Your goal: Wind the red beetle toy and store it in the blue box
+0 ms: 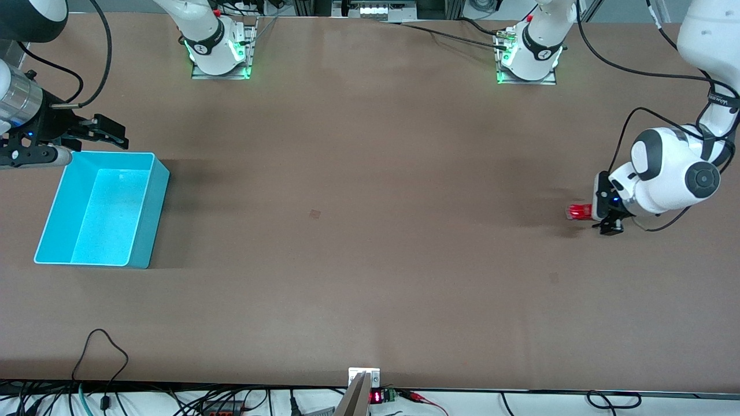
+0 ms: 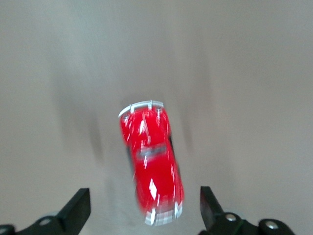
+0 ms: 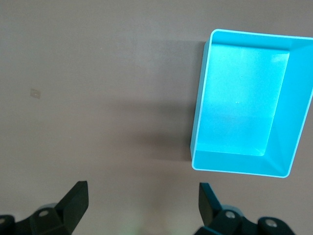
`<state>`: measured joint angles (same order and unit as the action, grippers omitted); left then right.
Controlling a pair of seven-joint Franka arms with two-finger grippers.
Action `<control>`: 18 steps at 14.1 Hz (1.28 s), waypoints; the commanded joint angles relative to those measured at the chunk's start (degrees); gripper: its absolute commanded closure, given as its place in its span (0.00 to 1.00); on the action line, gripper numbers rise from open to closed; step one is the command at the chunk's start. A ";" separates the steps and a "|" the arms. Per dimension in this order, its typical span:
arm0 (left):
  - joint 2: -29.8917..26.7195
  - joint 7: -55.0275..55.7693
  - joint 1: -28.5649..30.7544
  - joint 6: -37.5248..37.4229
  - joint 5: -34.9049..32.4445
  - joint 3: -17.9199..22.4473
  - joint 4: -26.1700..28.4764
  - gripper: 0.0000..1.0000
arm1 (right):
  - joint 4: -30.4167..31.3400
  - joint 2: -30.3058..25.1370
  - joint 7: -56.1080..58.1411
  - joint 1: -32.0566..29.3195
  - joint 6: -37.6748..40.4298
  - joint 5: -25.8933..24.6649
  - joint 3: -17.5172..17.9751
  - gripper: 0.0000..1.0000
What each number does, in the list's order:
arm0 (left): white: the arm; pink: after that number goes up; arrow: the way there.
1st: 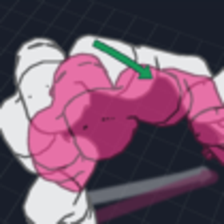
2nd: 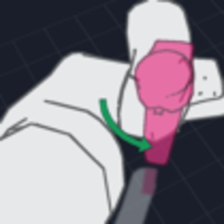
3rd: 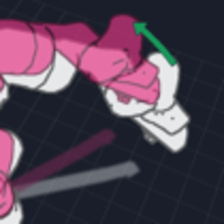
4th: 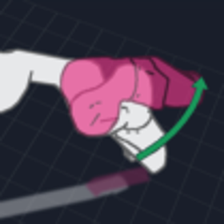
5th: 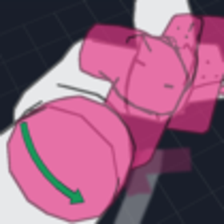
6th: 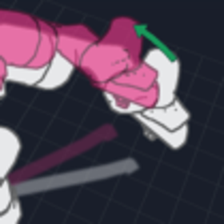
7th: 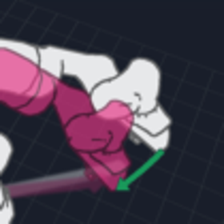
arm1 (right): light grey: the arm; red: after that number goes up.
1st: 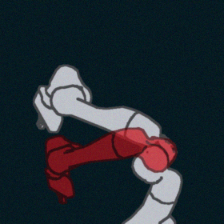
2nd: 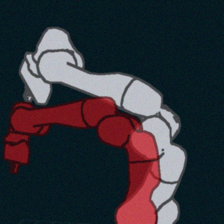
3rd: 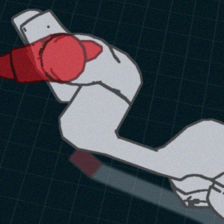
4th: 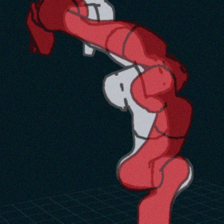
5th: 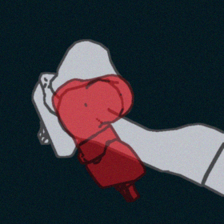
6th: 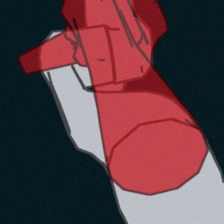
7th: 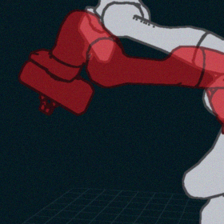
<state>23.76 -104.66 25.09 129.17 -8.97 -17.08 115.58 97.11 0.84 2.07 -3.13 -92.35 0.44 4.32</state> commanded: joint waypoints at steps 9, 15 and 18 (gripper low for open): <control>-10.23 13.73 -3.46 -20.62 8.53 -7.00 -11.69 0.00 | 0.53 -0.75 -0.93 -0.30 -0.29 0.96 0.34 0.00; -10.40 57.83 -7.58 -16.14 8.27 -6.83 -13.09 0.00 | 0.10 -0.66 -0.93 -0.12 -0.38 0.96 0.51 0.00; -10.75 75.25 -9.43 -18.32 7.39 -3.77 -16.86 0.00 | 0.10 -0.66 -0.93 -0.12 -0.38 0.96 0.60 0.00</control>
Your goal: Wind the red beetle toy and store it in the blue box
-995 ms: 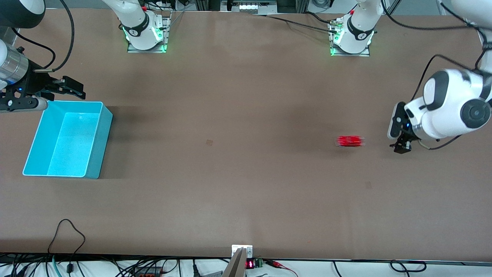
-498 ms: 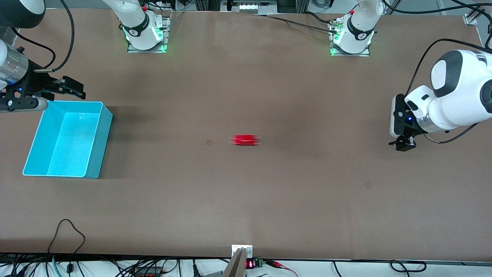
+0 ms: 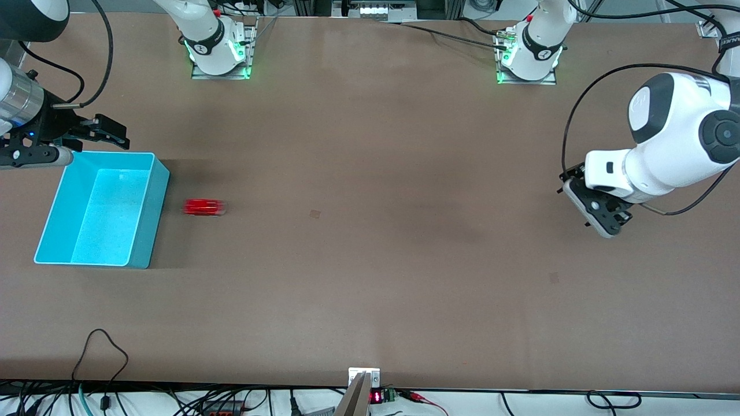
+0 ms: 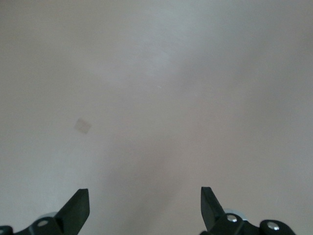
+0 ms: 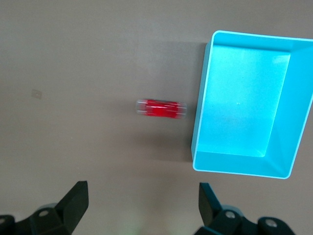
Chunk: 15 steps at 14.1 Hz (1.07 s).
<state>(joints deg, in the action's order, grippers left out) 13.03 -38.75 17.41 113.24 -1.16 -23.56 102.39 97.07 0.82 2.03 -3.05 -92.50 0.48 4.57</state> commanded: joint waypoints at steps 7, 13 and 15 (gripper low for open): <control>-2.65 39.89 -10.10 -12.50 -0.51 14.75 -13.80 0.00 | -0.21 1.11 -0.89 -0.11 -0.48 5.12 0.44 0.00; -7.84 43.14 -14.33 -16.73 1.60 20.22 -13.10 0.00 | -0.39 5.49 -0.62 -0.11 -1.80 4.80 0.35 0.00; -9.42 43.58 -14.25 -16.56 1.69 20.22 -11.44 0.00 | 0.66 7.35 -0.80 0.15 -3.11 4.09 0.53 0.00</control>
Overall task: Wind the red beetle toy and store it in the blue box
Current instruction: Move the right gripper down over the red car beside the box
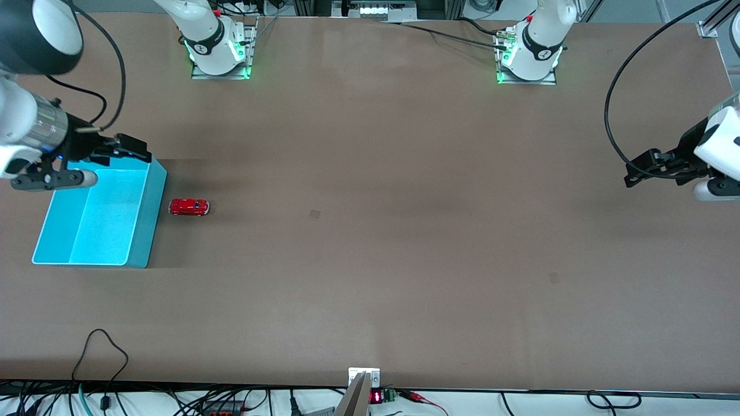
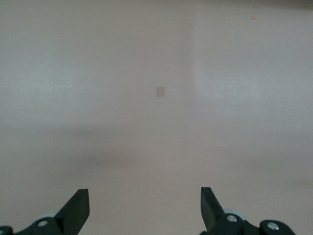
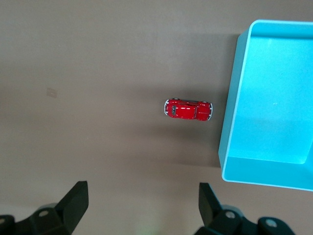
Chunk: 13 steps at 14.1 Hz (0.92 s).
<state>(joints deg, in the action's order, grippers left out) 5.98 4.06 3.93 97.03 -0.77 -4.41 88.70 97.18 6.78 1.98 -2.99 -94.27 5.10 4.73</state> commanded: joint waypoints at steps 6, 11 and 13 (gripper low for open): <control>-5.01 -0.45 1.26 -1.93 1.21 1.07 5.78 0.00 | 13.97 1.92 13.02 -0.62 -14.87 -0.17 1.77 0.00; -7.73 -1.69 1.08 -1.75 1.21 0.81 8.85 0.00 | 28.49 4.10 46.63 -1.05 -35.85 -0.79 1.86 0.00; -9.31 -1.69 1.08 -0.62 1.21 0.81 11.32 0.00 | 28.77 6.83 60.10 -1.85 -42.28 -4.11 1.86 0.00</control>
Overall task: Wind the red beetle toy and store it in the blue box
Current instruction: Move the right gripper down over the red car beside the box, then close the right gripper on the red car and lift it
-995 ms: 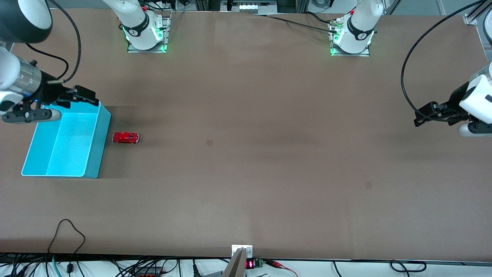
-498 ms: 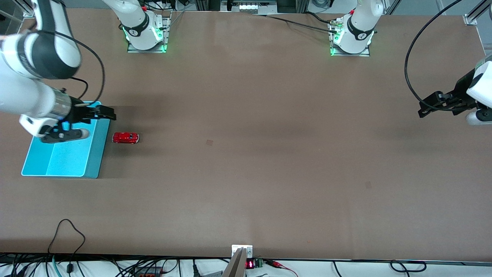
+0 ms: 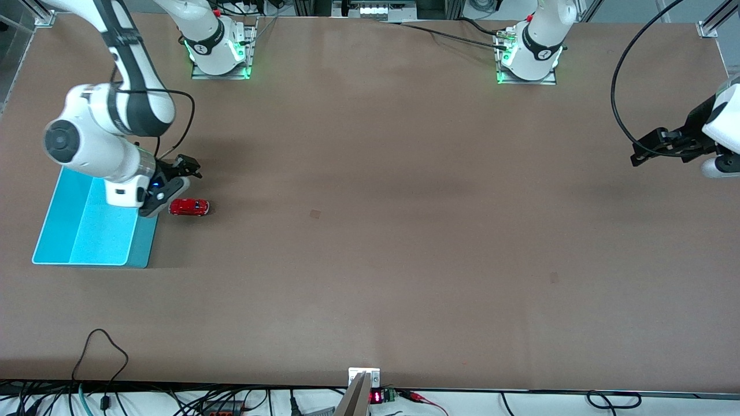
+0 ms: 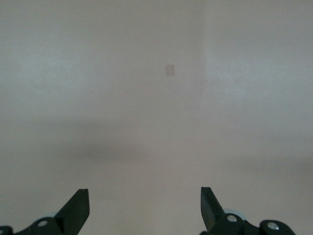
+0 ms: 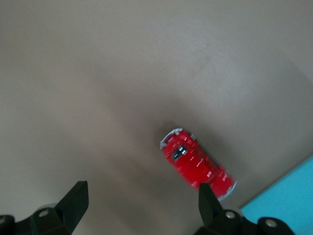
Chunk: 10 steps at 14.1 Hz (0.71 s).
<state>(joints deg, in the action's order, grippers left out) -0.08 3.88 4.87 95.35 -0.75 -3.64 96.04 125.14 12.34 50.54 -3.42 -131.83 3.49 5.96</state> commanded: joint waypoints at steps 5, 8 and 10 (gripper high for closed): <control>-3.26 -1.69 -0.39 0.10 1.19 0.04 3.45 0.00 | 0.73 6.37 28.10 -1.50 -14.05 -10.78 0.63 0.00; -3.52 -1.60 -0.30 -0.17 1.19 0.04 3.19 0.00 | 0.90 9.19 29.62 -1.41 -16.34 -10.78 0.63 0.00; -3.61 -1.77 0.23 -0.17 1.19 0.04 3.36 0.00 | 0.99 10.42 29.62 -1.50 -17.31 -10.78 0.55 0.00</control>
<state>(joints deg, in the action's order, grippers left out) -2.11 3.59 4.49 95.41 -0.75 -3.70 98.27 126.07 21.53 79.24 -4.28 -147.69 -6.21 5.99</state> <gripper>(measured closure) 0.000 0.000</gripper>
